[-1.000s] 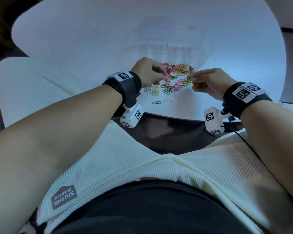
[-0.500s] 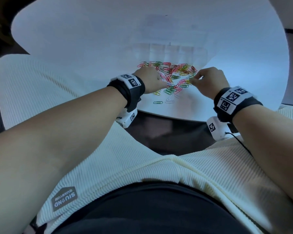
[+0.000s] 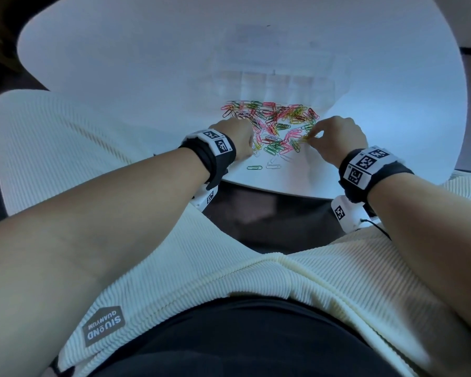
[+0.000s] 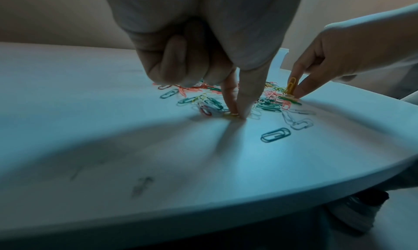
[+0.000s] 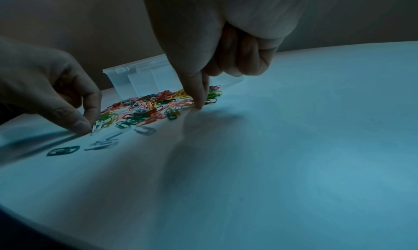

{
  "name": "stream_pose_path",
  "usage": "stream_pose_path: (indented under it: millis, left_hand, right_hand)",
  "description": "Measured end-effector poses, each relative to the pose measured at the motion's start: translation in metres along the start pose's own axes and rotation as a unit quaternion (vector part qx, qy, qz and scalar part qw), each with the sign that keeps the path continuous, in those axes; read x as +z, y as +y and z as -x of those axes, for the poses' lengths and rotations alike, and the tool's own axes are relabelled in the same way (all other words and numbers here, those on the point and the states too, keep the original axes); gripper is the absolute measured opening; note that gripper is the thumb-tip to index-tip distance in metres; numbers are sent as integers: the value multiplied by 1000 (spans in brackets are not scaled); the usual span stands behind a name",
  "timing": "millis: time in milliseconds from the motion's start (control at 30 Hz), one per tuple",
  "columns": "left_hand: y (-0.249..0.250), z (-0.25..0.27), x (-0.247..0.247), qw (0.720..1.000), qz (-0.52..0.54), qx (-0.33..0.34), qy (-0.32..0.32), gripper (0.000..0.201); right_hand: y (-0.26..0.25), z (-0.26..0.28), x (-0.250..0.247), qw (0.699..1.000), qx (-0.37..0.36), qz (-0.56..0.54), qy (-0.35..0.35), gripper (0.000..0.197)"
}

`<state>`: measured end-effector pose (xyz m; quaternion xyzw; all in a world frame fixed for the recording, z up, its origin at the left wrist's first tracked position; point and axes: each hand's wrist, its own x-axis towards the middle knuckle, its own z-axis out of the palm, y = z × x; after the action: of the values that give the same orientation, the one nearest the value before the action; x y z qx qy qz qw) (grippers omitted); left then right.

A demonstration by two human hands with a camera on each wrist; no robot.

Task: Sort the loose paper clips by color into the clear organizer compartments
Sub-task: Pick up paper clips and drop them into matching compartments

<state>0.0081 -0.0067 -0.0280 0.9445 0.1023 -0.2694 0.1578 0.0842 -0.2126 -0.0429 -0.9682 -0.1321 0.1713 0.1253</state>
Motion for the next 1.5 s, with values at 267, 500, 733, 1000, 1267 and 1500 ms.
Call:
stream_pose_path:
  millis: [267,500,733,1000,1267,1500]
  left_hand:
    - [-3,-1,-8,996,82,26,5,11]
    - [8,0,-21,973,227,-16,46,40]
    - [16,12,-32,794,600,-66,-71,27]
    - [17,21,-42,666,736,-34,-116,24]
    - [31,30,-54,653,746,21,-127,21]
    - [38,31,-65,631,766,47,-110,22]
  right_hand:
    - [11,-7,-8,989,65,-131,-2,11]
    - [18,-5,-17,957,106,-269,-18,14]
    - [18,-4,-20,911,151,-380,-57,7]
    - [4,-1,-32,770,193,-596,-124,15]
    - [-5,4,-51,687,183,-692,-128,21]
    - [-11,3,-62,627,179,-747,-135,24]
